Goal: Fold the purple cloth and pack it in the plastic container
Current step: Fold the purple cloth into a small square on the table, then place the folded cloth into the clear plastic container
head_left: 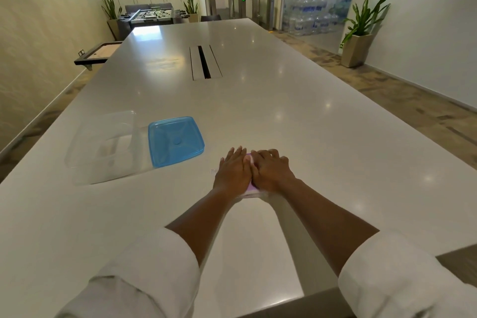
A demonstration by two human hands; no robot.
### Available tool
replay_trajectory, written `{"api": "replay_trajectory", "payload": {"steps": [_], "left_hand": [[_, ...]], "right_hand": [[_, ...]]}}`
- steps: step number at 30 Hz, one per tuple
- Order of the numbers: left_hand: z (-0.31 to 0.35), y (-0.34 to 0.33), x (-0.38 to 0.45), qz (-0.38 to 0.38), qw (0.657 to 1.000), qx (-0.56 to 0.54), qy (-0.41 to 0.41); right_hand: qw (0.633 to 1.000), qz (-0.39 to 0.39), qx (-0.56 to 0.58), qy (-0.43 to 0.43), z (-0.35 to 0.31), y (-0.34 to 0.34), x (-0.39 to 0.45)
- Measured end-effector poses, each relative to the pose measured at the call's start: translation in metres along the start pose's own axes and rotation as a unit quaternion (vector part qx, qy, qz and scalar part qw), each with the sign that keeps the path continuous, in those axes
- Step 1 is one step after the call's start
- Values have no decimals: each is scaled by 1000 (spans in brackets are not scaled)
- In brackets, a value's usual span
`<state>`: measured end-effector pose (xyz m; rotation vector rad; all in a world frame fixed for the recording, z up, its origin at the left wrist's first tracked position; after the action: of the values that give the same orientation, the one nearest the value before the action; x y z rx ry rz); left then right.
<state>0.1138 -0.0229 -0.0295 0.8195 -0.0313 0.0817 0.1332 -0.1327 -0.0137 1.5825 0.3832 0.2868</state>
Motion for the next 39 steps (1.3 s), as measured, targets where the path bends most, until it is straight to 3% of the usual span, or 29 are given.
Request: {"api": "replay_trajectory", "payload": {"steps": [3, 7, 11, 14, 17, 23, 26, 29, 35, 39], "left_hand": [[-3, 11, 4, 12, 997, -75, 9], [-4, 29, 3, 52, 989, -139, -4], [-10, 47, 3, 89, 984, -153, -10], [-18, 63, 3, 122, 979, -165, -6], [-26, 82, 3, 142, 969, -198, 32], [-40, 106, -6, 118, 948, -264, 134], [-46, 117, -9, 86, 915, -370, 134], [-43, 134, -15, 76, 882, -445, 132], [-54, 163, -21, 34, 848, -506, 156], [-59, 182, -23, 14, 845, -518, 130]], "right_hand": [[1000, -3, 15, -8, 0, 10, 7], [984, -22, 173, -29, 4, 18, 16], [969, -65, 234, -39, 4, 20, 18], [950, -114, 285, -58, 4, 20, 17], [914, -112, 380, -87, 2, 26, 16], [817, -67, 557, -134, -11, 49, 21], [782, -54, 607, -127, -26, 58, 27], [771, -65, 626, -98, -44, 67, 33], [748, -88, 656, -40, -74, 79, 44], [732, -90, 675, -23, -92, 87, 52]]}}
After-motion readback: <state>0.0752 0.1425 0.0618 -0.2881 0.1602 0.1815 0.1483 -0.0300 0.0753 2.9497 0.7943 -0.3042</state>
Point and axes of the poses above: each hand's wrist, its own x-axis towards the middle knuckle, its own y-axis out of the back of the hand, z = x × y, the point moved 5 cm from there along x, towards the middle knuckle, and after that the axes turned 12 degrees about -x, right-handed, at the moved point
